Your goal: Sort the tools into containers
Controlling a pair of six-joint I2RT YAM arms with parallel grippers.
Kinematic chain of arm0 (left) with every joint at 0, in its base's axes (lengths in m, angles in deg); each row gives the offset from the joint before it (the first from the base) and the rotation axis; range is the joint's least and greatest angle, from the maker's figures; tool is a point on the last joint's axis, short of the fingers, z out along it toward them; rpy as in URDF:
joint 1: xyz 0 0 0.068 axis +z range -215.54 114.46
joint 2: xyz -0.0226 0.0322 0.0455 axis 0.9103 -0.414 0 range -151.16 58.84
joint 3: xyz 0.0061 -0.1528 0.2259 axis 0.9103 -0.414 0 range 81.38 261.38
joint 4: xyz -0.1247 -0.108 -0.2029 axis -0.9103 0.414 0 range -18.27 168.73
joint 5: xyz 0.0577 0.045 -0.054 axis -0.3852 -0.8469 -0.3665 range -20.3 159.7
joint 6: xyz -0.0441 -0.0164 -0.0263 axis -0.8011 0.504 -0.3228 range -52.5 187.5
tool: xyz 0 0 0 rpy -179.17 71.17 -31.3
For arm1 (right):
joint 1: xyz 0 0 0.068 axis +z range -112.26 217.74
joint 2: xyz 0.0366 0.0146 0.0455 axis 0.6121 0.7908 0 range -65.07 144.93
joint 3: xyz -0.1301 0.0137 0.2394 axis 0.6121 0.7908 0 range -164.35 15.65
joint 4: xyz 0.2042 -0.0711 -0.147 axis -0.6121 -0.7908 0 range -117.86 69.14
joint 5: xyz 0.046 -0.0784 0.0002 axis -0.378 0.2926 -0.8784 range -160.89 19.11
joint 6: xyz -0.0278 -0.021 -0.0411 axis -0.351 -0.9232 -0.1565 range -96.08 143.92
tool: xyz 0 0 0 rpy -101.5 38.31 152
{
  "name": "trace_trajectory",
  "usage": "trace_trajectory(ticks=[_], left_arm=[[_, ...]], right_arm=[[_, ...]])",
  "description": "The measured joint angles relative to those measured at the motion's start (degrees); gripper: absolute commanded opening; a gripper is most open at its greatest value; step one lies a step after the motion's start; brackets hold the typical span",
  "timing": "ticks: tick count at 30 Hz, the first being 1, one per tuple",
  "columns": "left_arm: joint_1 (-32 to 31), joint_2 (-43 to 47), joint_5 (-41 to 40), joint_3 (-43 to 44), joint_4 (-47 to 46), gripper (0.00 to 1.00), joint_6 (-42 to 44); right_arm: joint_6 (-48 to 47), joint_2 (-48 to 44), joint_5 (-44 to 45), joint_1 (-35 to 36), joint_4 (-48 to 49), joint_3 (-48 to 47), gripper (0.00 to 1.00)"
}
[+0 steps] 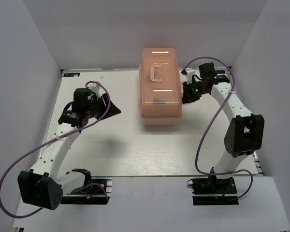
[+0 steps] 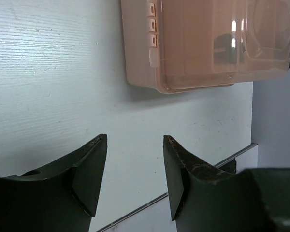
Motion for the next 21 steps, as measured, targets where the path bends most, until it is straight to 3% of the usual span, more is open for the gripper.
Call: trace_trajectory(ticks=[1, 5, 6, 9, 10, 11, 13, 21], left_arm=[[0.0, 0.35, -0.11, -0.04, 0.46, 0.63, 0.0], [-0.04, 2.75, -0.74, -0.09, 2.27, 0.73, 0.61], [-0.15, 3.52, -1.18, -0.09, 2.93, 0.79, 1.03], [-0.28, 5.38, -1.92, -0.26, 4.57, 0.86, 2.43], [-0.33, 5.99, -1.99, -0.39, 4.94, 0.94, 3.04], [-0.33, 6.56, -2.01, -0.57, 5.22, 0.94, 3.74], [-0.33, 8.2, -1.77, -1.27, 5.4, 1.0, 4.96], [-0.39, 14.75, -0.11, -0.2, 4.31, 1.0, 10.54]], right_arm=[[0.13, -0.33, 1.07, 0.24, 0.13, 0.28, 0.12], [-0.17, -3.63, 8.41, 0.96, 1.53, 3.5, 0.45], [-1.01, -5.18, 11.04, 0.87, 1.9, 4.9, 0.6], [-1.31, -9.9, 14.91, 0.37, 3.54, 9.6, 0.82], [-1.31, -12.5, 15.93, 0.22, 4.37, 12.07, 0.84], [-1.38, -15.06, 16.76, 0.09, 4.55, 14.4, 0.91], [-0.9, -21.09, 17.66, 0.07, 4.57, 18.43, 0.91], [5.77, -37.79, 13.18, 1.27, 5.03, 22.29, 0.91]])
